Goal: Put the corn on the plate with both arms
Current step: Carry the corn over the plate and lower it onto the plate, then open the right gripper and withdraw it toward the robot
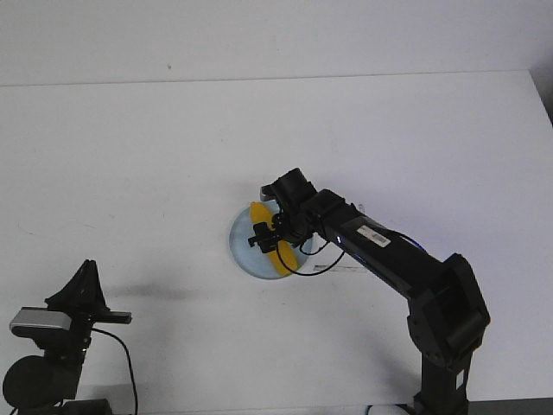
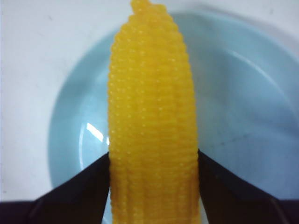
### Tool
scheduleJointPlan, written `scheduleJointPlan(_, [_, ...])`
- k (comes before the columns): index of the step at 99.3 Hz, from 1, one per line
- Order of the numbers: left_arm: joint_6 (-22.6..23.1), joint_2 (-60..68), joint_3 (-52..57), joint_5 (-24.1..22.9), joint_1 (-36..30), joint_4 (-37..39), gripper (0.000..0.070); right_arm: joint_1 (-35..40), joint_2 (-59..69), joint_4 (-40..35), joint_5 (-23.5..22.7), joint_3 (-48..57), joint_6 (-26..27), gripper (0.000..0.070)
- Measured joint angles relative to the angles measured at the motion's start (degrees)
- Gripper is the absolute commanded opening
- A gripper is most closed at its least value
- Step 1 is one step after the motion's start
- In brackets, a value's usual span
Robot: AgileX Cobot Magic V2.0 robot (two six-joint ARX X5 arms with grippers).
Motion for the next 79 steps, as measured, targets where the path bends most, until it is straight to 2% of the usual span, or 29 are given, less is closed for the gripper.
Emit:
scheduleJointPlan(8, [0.0,0.0,0.0,0.0,0.0,0.0,0.0002,0.0,0.0,0.4,0.5,0.0,0.0,0.0454])
scheduleJointPlan(14, [0.0,0.0,0.0,0.0,0.0,0.0,0.0002,0.1,0.0,0.4,0.6,0.0,0.0,0.0476])
scheduleJointPlan(38, [0.0,0.0,0.0,0.0,0.0,0.0,0.0002,0.2,-0.5,0.9,0.6,0.0,-0.1,0.0476])
scheduleJointPlan(63, [0.0,0.0,0.0,0.0,0.0,0.0,0.0002,-0.1,-8.1,7.5,1.7,0.0,-2.8,0.0473])
scheduleJointPlan(72, [0.0,0.0,0.0,0.0,0.0,0.0,0.0001,-0.7,-10.8,8.2,4.8,0.0,-4.1,0.0443])
scheduleJointPlan(79, [0.0,0.0,0.0,0.0,0.0,0.0,0.0002,-1.4,-12.1,8.5,7.8,-0.1,-5.4,0.0367])
